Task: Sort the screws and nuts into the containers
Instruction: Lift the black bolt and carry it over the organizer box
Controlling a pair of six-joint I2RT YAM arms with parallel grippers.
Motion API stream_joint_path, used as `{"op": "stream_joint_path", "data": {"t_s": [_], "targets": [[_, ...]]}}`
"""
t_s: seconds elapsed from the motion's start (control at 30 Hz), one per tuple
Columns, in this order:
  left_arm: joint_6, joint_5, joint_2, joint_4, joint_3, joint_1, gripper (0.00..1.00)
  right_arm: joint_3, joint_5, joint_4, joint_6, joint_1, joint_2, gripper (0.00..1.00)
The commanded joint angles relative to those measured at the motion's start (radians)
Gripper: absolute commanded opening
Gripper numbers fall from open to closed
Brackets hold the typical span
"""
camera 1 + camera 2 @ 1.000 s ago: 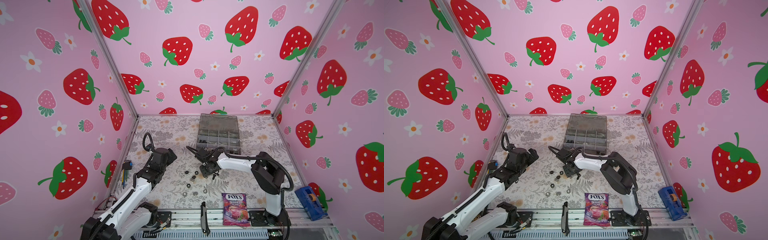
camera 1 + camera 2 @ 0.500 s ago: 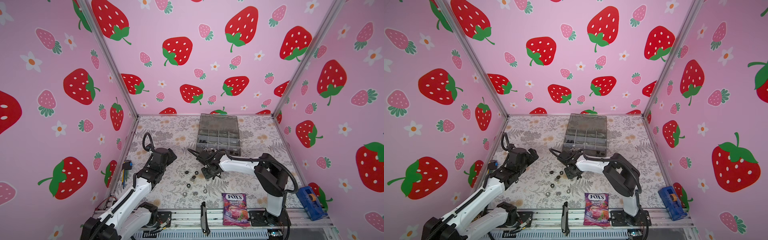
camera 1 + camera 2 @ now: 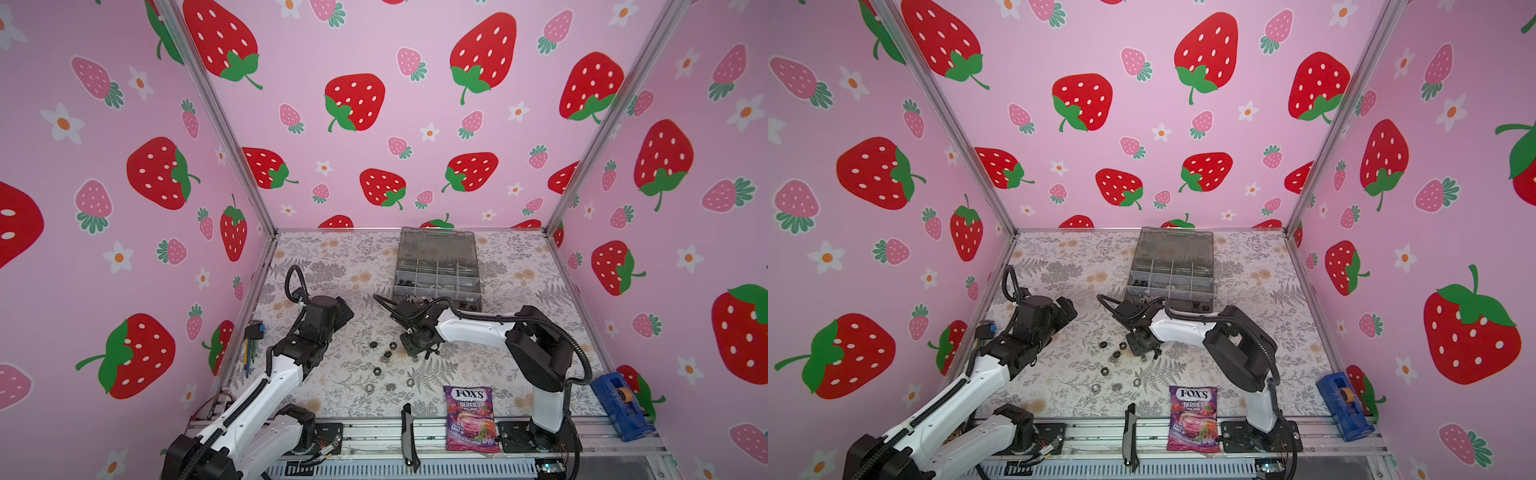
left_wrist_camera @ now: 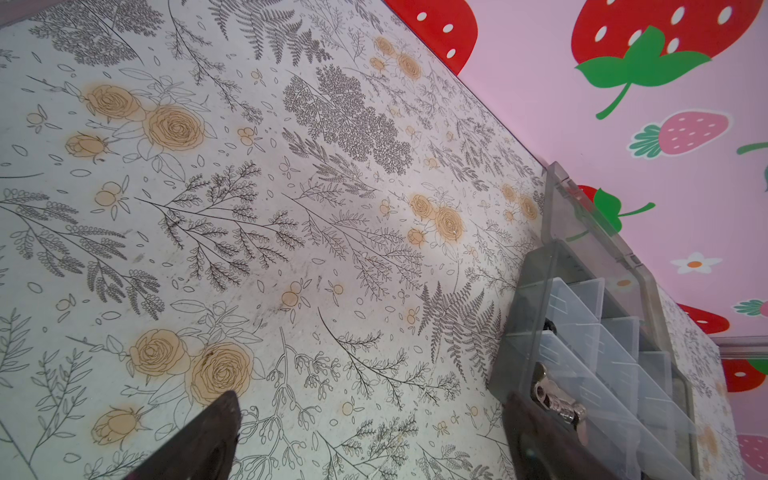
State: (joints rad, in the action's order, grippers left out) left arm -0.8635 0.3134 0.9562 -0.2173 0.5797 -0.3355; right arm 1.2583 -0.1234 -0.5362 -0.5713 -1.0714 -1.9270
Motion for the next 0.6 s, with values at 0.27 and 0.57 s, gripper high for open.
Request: {"op": "stream_joint_path", "data": {"t_s": [0.27, 0.57], "targets": [[-0.008, 0.031, -0.016, -0.038, 0.003, 0.009, 0.99, 0.022, -0.031, -0.007, 0.001, 0.061, 0.119, 0.00], [0.001, 0.027, -0.008, -0.030, 0.011, 0.007, 0.99, -0.020, -0.032, 0.013, 0.037, 0.277, 0.275, 0.00]]}}
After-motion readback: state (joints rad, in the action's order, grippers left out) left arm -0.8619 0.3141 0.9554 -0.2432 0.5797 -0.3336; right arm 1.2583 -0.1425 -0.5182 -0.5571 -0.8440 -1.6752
